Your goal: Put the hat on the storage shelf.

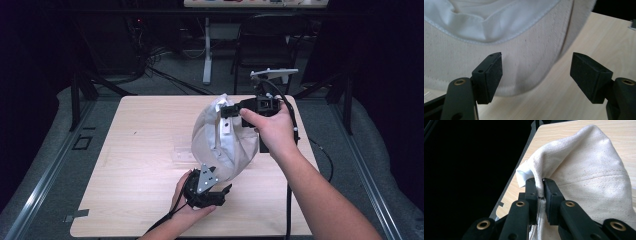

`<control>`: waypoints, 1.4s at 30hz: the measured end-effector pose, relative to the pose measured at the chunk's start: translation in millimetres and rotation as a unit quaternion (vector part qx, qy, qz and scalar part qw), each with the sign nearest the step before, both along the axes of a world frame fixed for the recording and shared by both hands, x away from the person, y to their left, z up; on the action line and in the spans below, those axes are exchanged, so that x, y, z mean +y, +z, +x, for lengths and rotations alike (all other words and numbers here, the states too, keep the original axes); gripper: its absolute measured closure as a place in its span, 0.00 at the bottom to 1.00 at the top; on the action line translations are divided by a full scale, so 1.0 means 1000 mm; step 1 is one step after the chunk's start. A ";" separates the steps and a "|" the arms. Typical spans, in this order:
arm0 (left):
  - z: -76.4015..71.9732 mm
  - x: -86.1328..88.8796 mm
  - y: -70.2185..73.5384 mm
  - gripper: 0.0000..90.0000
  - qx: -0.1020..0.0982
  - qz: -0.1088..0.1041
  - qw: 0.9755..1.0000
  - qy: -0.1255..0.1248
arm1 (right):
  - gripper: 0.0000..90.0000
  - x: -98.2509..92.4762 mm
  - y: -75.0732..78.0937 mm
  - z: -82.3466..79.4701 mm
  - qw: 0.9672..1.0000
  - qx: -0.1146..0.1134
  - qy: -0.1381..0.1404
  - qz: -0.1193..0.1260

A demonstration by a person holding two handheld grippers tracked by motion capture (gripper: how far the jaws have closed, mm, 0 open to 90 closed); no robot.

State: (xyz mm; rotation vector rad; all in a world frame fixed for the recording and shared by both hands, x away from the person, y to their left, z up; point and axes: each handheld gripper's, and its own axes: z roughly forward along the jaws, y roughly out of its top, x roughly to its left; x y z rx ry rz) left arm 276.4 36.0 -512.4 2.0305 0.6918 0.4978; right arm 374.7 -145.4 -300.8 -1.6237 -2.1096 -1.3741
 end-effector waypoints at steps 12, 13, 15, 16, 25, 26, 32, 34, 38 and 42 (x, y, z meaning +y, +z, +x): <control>0.004 0.000 0.004 0.65 -0.018 0.035 0.998 0.053 | 0.91 -0.002 0.000 -0.002 1.000 -0.001 0.000 0.002; 0.005 0.004 0.005 0.67 -0.016 0.034 0.998 0.054 | 0.91 -0.003 0.001 -0.003 1.000 -0.002 -0.003 0.005; 0.007 0.010 0.007 0.73 -0.017 0.029 0.998 0.059 | 0.91 -0.004 0.002 -0.003 1.000 -0.004 -0.004 0.002; 0.007 0.014 0.009 0.75 -0.018 0.029 0.998 0.059 | 0.91 -0.004 0.002 -0.004 1.000 -0.004 -0.004 0.002; 0.012 0.029 0.017 0.91 -0.043 0.016 0.998 0.052 | 0.91 0.001 0.002 -0.002 1.000 -0.007 -0.001 -0.002; 0.013 0.030 0.016 0.92 -0.041 0.008 0.998 0.048 | 0.91 0.002 0.002 -0.002 1.000 -0.009 -0.001 -0.004; 0.023 0.035 0.015 0.94 -0.018 -0.020 0.999 0.038 | 0.91 0.008 -0.003 0.002 1.000 -0.014 -0.001 -0.021; 0.028 0.037 0.015 0.94 -0.007 -0.034 0.999 0.028 | 0.91 0.009 -0.005 0.004 1.000 -0.014 -0.001 -0.024; 0.041 0.042 0.017 0.94 0.008 -0.057 0.998 0.020 | 0.91 0.008 -0.007 0.007 1.000 -0.013 -0.008 -0.024; 0.050 0.045 0.019 0.94 0.020 -0.066 0.997 0.017 | 0.91 0.004 -0.010 0.011 1.000 -0.011 -0.013 -0.026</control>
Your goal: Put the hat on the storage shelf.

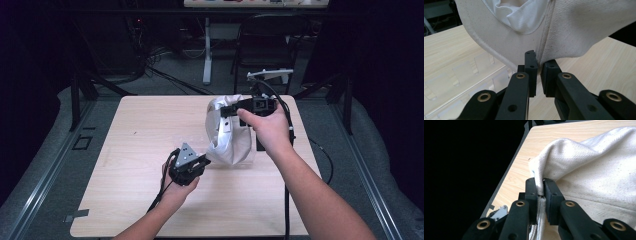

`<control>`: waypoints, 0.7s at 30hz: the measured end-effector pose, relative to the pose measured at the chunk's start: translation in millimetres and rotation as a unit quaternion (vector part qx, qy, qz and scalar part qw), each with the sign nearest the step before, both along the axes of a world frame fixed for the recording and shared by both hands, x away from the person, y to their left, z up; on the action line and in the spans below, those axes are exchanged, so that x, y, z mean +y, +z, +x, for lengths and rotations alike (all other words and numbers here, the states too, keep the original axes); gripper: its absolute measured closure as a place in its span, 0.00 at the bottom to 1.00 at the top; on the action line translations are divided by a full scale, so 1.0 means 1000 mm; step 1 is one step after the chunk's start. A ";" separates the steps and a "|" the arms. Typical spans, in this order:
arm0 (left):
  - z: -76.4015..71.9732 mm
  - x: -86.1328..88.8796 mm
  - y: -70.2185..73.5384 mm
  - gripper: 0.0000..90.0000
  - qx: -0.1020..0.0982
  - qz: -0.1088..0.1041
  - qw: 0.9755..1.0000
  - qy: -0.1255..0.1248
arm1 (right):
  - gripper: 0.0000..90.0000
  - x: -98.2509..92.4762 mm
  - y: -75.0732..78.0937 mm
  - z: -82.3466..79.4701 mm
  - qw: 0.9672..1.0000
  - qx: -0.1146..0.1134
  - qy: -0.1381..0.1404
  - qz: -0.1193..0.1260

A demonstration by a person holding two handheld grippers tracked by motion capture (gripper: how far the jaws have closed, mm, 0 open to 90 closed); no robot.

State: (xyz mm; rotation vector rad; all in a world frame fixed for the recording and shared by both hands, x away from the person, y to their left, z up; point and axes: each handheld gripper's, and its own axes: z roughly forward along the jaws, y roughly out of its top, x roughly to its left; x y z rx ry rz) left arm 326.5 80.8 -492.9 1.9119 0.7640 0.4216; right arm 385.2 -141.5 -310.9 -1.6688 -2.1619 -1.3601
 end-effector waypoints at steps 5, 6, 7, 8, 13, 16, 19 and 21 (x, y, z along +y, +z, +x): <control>0.010 0.000 0.002 0.94 0.011 -0.013 1.000 -0.010 | 0.92 -0.003 -0.003 0.004 1.000 0.001 -0.006 0.004; 0.012 0.000 0.002 0.94 0.014 -0.011 1.000 -0.014 | 0.91 -0.004 -0.005 0.006 1.000 0.002 -0.010 0.003; 0.014 0.000 0.002 0.94 0.016 -0.010 1.000 -0.014 | 0.91 -0.004 -0.005 0.006 1.000 0.002 -0.010 0.003; 0.017 -0.001 0.001 0.94 0.017 -0.009 1.000 -0.014 | 0.91 -0.004 -0.006 0.007 1.000 0.002 -0.011 0.001; 0.023 0.001 -0.002 0.94 0.022 -0.004 1.000 -0.017 | 0.91 -0.006 -0.011 0.012 1.000 0.007 -0.016 0.000; 0.025 0.004 -0.005 0.94 0.025 -0.003 1.000 -0.017 | 0.91 -0.005 -0.014 0.014 1.000 0.010 -0.016 -0.001; 0.026 0.006 -0.009 0.94 0.028 -0.002 0.999 -0.018 | 0.91 -0.003 -0.018 0.015 1.000 0.011 -0.016 -0.001; 0.027 0.008 -0.010 0.94 0.030 -0.005 0.999 -0.020 | 0.91 -0.001 -0.020 0.015 1.000 0.013 -0.013 -0.001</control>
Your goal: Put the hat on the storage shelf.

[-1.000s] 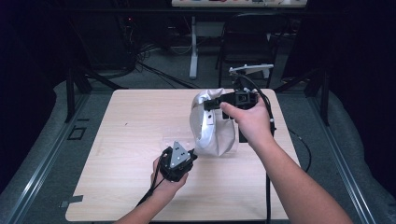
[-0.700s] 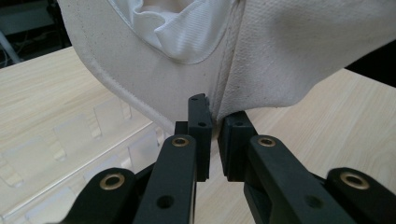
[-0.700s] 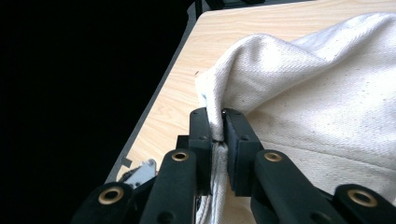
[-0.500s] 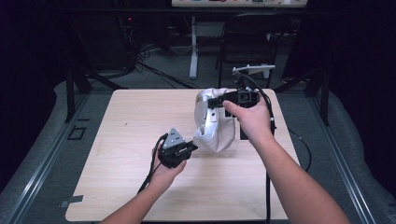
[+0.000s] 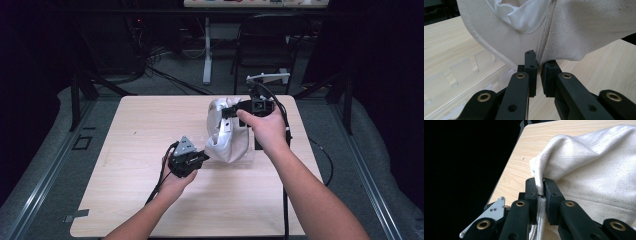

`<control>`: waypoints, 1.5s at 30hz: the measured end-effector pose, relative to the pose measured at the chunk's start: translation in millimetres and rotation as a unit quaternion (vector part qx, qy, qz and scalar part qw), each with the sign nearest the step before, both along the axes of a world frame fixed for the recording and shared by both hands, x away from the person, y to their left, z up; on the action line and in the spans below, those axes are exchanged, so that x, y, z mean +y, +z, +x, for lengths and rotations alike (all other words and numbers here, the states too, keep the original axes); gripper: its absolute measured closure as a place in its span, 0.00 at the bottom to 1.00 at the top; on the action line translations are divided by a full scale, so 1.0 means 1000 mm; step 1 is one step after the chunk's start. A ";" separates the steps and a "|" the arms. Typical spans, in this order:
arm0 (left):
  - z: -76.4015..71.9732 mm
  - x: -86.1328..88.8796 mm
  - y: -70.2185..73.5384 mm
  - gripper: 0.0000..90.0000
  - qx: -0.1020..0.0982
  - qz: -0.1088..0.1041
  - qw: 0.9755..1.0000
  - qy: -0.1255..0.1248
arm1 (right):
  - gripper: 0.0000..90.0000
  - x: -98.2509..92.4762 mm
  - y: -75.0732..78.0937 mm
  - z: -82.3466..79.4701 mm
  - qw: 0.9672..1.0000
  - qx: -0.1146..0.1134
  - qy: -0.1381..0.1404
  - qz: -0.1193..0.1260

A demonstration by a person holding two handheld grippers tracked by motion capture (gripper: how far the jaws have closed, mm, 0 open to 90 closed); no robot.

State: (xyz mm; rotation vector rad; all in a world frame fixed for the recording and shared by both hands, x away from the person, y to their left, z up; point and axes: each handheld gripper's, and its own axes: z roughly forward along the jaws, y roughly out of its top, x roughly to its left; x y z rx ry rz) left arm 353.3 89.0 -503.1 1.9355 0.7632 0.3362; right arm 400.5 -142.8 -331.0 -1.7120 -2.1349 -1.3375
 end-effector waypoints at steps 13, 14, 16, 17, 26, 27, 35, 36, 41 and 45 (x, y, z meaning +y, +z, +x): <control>0.006 0.005 -0.002 0.94 0.010 -0.006 1.000 -0.011 | 0.91 -0.003 -0.002 0.000 1.000 0.001 -0.003 0.006; 0.005 0.006 -0.003 0.94 0.011 -0.008 1.000 -0.010 | 0.92 -0.002 -0.003 0.001 1.000 0.002 -0.002 0.007; 0.004 0.007 -0.004 0.94 0.012 -0.010 1.000 -0.006 | 0.91 -0.002 -0.004 0.001 1.000 0.004 0.001 0.011; 0.003 0.008 -0.006 0.94 0.012 -0.012 1.000 -0.005 | 0.91 -0.001 -0.005 0.001 1.000 0.004 0.002 0.011; 0.002 0.014 -0.013 0.95 0.022 -0.027 0.999 0.000 | 0.92 0.008 -0.011 0.003 1.000 0.009 0.009 0.015; 0.002 0.014 -0.013 0.95 0.022 -0.027 0.999 -0.001 | 0.92 0.008 -0.011 0.003 1.000 0.009 0.009 0.015; 0.001 0.009 -0.011 0.95 0.019 -0.016 1.000 0.003 | 0.92 0.003 -0.006 0.002 1.000 0.003 0.006 0.014; 0.001 0.009 -0.010 0.95 0.018 -0.013 1.000 0.008 | 0.91 0.003 -0.007 0.001 1.000 0.003 0.006 0.013; -0.005 0.009 -0.007 0.95 0.006 0.004 1.000 0.029 | 0.91 0.006 -0.011 0.003 1.000 0.008 0.009 0.018; -0.003 0.010 -0.011 0.95 0.021 -0.012 0.999 0.021 | 0.91 0.013 -0.013 0.003 1.000 0.011 0.019 0.021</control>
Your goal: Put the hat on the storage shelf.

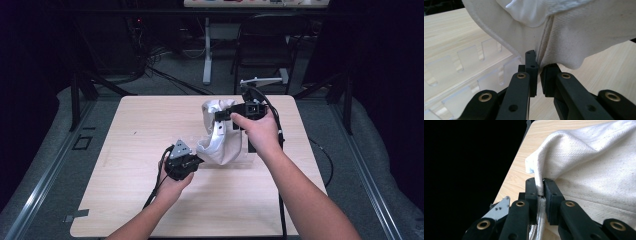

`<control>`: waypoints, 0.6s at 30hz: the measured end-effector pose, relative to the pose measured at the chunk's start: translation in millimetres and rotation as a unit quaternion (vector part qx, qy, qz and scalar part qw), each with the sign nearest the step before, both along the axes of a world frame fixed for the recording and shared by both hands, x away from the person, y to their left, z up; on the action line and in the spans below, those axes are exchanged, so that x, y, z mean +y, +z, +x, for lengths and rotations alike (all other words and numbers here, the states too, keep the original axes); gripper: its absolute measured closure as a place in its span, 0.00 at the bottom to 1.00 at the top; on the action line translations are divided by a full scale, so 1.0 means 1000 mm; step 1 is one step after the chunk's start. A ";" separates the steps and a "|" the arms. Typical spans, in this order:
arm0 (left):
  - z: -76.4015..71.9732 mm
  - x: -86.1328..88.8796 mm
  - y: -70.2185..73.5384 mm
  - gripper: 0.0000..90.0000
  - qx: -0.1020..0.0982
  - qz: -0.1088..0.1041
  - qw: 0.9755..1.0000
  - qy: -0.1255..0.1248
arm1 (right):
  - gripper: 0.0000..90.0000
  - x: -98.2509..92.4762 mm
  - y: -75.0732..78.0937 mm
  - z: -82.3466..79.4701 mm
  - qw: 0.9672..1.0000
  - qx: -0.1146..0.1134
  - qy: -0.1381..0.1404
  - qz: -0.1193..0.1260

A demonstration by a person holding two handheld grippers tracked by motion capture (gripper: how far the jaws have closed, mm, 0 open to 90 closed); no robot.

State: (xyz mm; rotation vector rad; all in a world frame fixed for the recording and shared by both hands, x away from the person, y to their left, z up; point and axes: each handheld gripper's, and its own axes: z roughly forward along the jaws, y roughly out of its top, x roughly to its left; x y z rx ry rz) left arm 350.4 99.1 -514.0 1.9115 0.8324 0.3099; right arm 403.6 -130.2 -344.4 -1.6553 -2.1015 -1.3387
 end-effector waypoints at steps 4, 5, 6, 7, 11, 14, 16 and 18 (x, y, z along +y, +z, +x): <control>0.004 0.002 0.000 0.95 0.009 0.001 1.000 -0.011 | 0.91 0.004 -0.003 0.001 1.000 -0.001 0.002 -0.004; 0.004 0.002 0.000 0.95 0.005 0.006 1.000 -0.014 | 0.92 0.004 -0.003 0.001 1.000 -0.001 0.001 -0.005; 0.003 0.002 -0.001 0.95 0.004 0.008 1.000 -0.015 | 0.91 0.004 -0.003 0.001 1.000 -0.001 0.000 -0.005; 0.003 0.003 -0.002 0.95 0.003 0.012 1.000 -0.016 | 0.91 0.004 -0.003 0.001 1.000 -0.001 0.000 -0.005; 0.006 0.007 -0.006 0.95 0.017 0.001 1.000 -0.021 | 0.91 0.005 -0.006 0.003 1.000 0.004 0.002 -0.009; 0.005 0.006 -0.008 0.95 0.020 0.005 1.000 -0.020 | 0.91 0.005 -0.009 0.004 1.000 0.007 0.003 -0.013; 0.004 0.005 -0.008 0.95 0.013 0.010 1.000 -0.018 | 0.91 0.005 -0.011 0.004 1.000 0.008 0.003 -0.013; 0.002 0.003 -0.006 0.95 0.003 0.018 1.000 -0.018 | 0.92 0.004 -0.012 0.003 1.000 0.009 0.001 -0.013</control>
